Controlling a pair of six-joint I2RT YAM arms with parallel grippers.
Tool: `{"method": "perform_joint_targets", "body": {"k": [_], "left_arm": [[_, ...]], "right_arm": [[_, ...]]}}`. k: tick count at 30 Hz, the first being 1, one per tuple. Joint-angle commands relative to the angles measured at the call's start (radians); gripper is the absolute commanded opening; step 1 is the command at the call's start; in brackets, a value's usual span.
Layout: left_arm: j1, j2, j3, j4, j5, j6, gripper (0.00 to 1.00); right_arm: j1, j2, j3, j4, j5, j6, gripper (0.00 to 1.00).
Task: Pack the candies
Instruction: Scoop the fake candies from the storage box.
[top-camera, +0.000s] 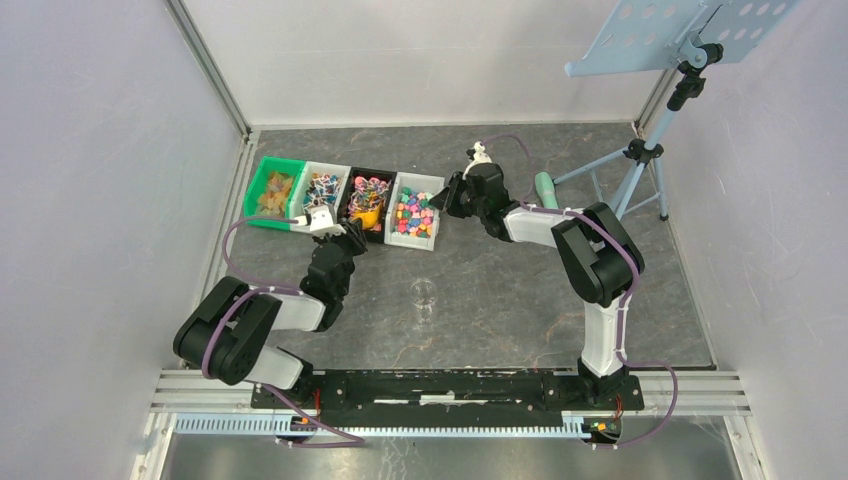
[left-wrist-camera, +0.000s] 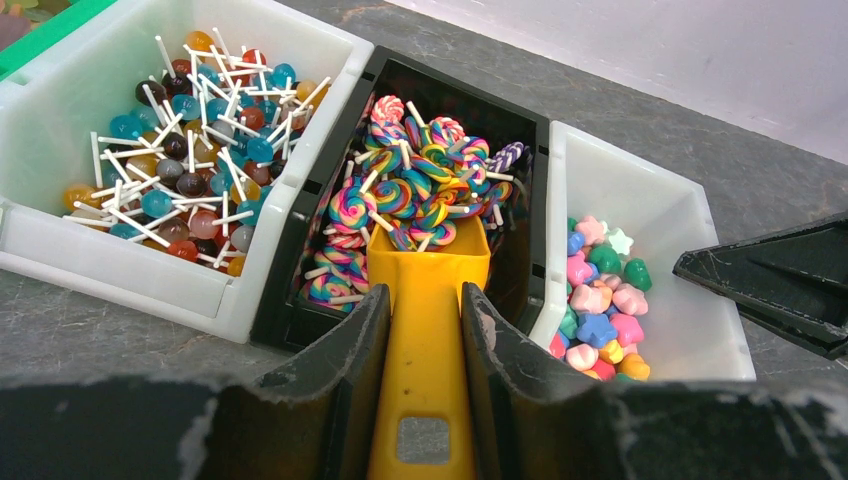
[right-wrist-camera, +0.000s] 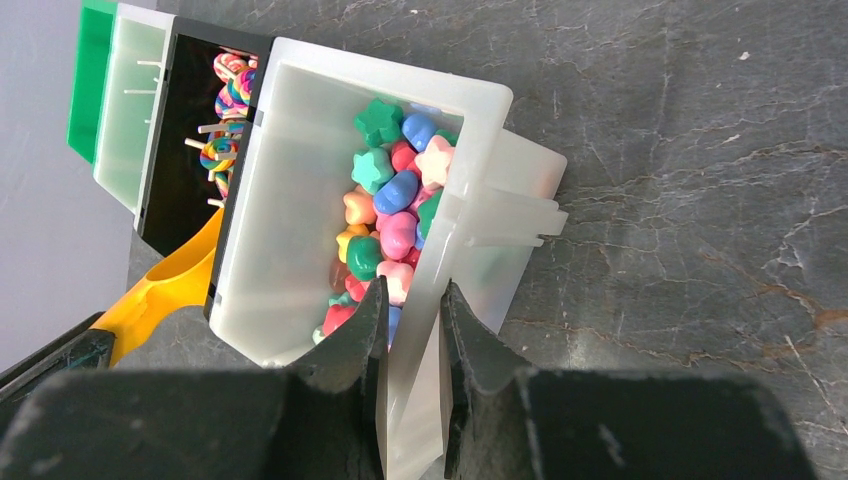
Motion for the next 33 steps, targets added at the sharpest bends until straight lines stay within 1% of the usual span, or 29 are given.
{"method": "perform_joint_targets", "body": {"k": [1, 7, 17, 33], "left_arm": [[0.018, -0.024, -0.031, 0.003, -0.144, 0.071, 0.02], [0.016, -0.048, -0.032, 0.011, -0.14, 0.09, 0.02], [0.013, -0.075, -0.021, -0.009, -0.119, 0.114, 0.02], [-0.01, -0.111, -0.039, -0.006, -0.126, 0.14, 0.02]], "right_arm": [[0.013, -0.021, -0.048, -0.064, -0.11, -0.088, 0.0], [0.004, -0.02, -0.06, -0.052, -0.106, -0.081, 0.0], [-0.006, -0.039, -0.09, -0.004, -0.08, -0.01, 0.0], [-0.012, -0.029, -0.09, 0.013, -0.075, 0.008, 0.0]]}}
